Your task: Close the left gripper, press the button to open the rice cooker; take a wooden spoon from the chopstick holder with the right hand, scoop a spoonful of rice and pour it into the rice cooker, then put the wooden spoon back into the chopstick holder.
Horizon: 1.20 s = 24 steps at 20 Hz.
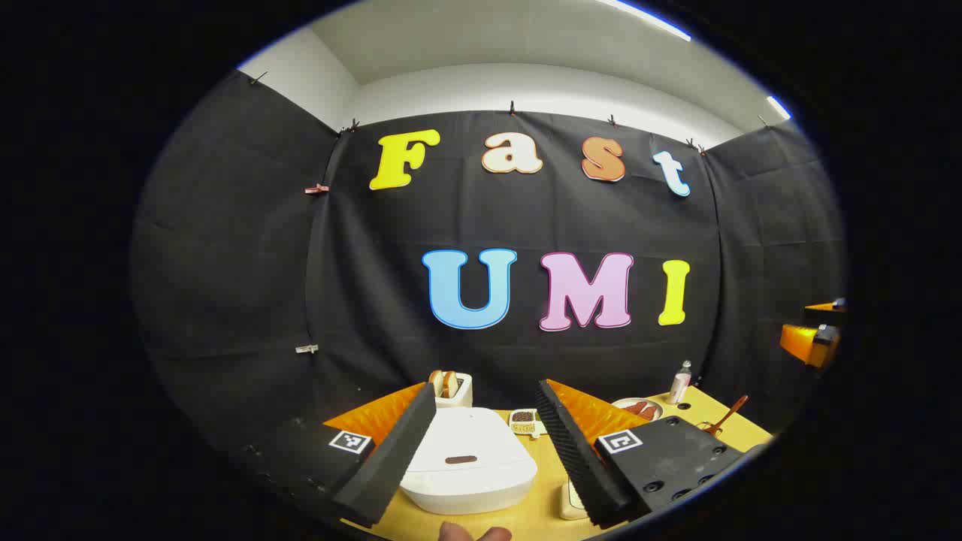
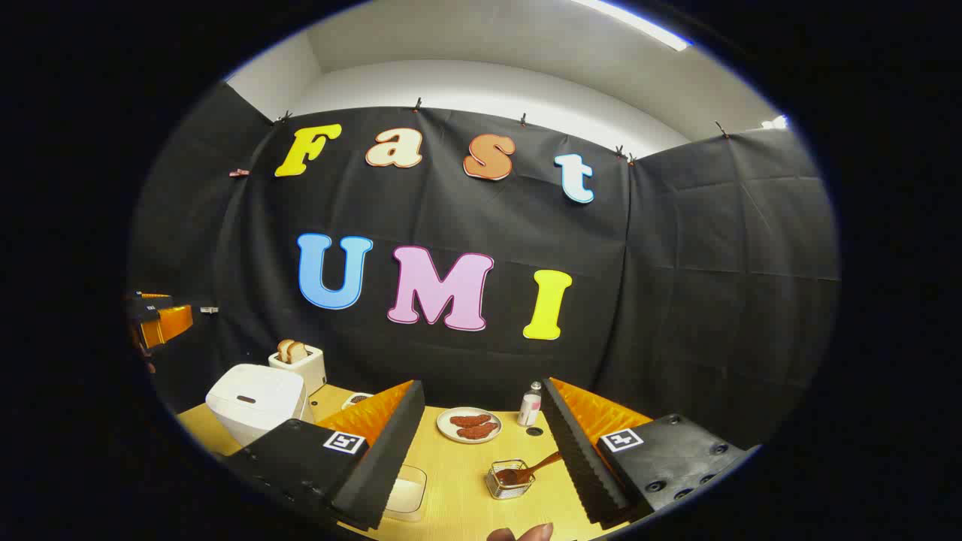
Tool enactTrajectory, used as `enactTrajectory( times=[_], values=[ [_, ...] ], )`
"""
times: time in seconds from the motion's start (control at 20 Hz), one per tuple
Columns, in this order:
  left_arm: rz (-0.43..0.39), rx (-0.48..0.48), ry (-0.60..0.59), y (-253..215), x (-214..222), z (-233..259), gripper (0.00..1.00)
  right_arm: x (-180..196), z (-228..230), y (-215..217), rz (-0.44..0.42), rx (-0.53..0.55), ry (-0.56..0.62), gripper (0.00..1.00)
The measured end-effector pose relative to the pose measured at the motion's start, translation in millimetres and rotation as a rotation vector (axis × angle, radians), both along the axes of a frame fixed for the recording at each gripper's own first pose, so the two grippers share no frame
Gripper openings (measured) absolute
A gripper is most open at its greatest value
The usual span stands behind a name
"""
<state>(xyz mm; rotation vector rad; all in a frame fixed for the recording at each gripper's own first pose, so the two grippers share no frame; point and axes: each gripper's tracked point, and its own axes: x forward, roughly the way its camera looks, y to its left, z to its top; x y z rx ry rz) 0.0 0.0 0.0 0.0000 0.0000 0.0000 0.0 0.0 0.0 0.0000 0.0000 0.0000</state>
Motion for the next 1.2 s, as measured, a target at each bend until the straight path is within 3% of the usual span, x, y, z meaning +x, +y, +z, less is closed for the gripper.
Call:
enactTrajectory(
  times=[0.9, 1.0, 1.2],
  values=[
    [0.031, -0.005, -0.001, 14, 8, -8, 0.94, 5, 2, 9, 0.027, -0.02, 0.001, 0.97],
    [0.043, -0.013, -0.005, 20, 9, -7, 0.9, 6, 1, 9, 0.026, -0.028, 0.002, 0.98],
    [0.013, -0.033, 0.04, 17, 15, -21, 0.39, 8, 2, 9, 0.024, -0.036, -0.001, 0.98]
  ],
)
